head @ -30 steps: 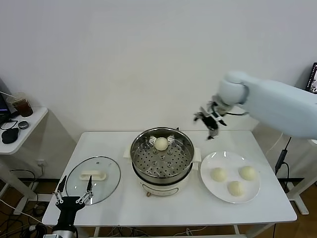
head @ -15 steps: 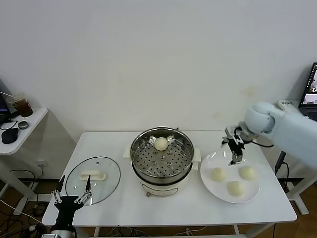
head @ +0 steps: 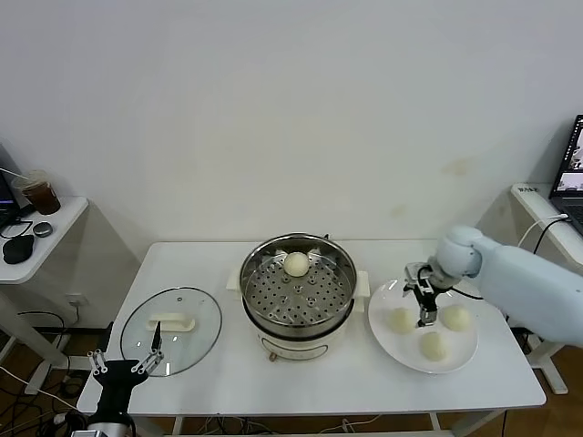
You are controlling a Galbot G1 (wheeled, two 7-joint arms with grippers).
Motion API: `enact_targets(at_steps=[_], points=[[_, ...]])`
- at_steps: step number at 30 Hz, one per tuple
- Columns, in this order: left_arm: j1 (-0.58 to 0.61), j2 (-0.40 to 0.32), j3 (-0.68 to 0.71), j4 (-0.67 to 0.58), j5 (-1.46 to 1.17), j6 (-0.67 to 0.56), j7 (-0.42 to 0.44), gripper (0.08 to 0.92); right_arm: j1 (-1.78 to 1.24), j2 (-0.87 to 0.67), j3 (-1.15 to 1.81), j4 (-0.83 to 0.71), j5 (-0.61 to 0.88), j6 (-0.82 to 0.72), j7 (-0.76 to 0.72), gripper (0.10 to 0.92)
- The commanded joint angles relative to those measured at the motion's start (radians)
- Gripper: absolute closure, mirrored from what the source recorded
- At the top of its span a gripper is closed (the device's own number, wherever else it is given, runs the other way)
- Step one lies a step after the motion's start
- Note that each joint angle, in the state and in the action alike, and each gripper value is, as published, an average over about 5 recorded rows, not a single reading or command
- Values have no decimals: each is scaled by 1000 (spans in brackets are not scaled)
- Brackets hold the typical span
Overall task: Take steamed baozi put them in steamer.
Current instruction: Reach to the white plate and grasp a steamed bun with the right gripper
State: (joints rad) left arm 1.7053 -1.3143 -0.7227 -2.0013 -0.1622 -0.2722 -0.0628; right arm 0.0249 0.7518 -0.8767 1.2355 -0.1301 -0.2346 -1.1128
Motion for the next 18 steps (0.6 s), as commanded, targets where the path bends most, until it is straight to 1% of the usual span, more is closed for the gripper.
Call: enact_targets(at_steps=[1, 5, 8, 11, 18], points=[[1, 0, -2, 2, -1, -1, 1, 177, -82, 66, 53, -78, -60, 15, 7, 203], [3, -1, -4, 6, -1, -3, 1, 177, -85, 86, 64, -119, -75, 24, 14, 204], [2, -1, -4, 7, -1, -4, 0, 177, -88, 95, 69, -138, -83, 25, 14, 219], [1, -2, -4, 6, -1, -4, 0, 177, -88, 101, 76, -149, -96, 26, 13, 273], [3, -3, -6, 4, -1, -4, 0, 177, -85, 93, 81, -139, -102, 28, 2, 444]])
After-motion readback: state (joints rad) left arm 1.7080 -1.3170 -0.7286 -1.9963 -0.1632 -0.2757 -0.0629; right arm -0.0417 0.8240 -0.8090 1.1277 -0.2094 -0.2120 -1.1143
